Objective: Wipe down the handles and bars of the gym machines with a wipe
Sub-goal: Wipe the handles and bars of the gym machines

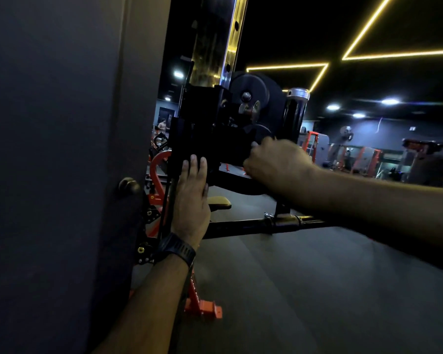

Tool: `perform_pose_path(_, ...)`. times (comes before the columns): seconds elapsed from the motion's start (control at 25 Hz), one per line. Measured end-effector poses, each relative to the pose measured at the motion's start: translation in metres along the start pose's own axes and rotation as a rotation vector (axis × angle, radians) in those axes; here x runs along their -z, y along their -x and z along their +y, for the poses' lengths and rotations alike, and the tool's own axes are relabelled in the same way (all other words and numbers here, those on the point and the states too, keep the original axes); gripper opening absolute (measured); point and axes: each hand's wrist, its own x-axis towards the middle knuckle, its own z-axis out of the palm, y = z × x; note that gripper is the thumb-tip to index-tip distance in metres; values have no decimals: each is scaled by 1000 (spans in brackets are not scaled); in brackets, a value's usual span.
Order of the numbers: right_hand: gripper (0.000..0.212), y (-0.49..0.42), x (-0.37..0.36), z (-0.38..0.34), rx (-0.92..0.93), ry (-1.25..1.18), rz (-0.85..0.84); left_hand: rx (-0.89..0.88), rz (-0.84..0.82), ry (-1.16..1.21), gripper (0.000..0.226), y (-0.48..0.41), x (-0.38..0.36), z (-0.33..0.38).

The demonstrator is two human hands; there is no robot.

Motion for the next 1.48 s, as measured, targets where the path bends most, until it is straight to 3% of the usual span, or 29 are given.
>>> perform_pose_path(0.32,20,8,-8,-32,-40,-223,3,-4,-8,-42,64,3,0,1)
perform_pose_path(0.52,19,-23,2,-48,-289,-705,24,-1,-5,-27,65,4,1,0)
perform_pose_path(0.8,16,-40,-3,-56,-327,-928,65,8,-16,47,63,5,-1,1)
perform_pose_path(0.88,20,-30,-14,-62,-369,-936,221,11,-19,66,61,8,-1,-1)
perform_pose_path(0.96,26,-4,-29,-74,-485,-1010,559,8,-6,62,58,8,-2,-3)
perform_pose_path(1.04,24,31,-40,-94,-741,-1319,847,21,4,58,56,8,-4,-2)
perform_pose_path(1.08,23,44,-41,-106,-915,-1550,874,26,11,49,56,8,-4,-1)
perform_pose_path(1.16,20,46,-52,-135,-1309,-2102,750,25,24,26,57,7,-4,-2)
perform_pose_path(1.24,18,22,-68,-150,-1622,-2502,519,19,17,11,59,7,-3,0)
perform_pose_path(1.28,16,7,-72,-150,-1685,-2634,443,21,12,6,60,7,-1,1)
perform_pose_path(1.36,14,-21,-74,-142,-1666,-2888,473,26,3,3,60,8,2,3)
perform_pose_path(1.48,19,-36,-57,-126,-1403,-3222,626,11,-2,0,57,7,3,4)
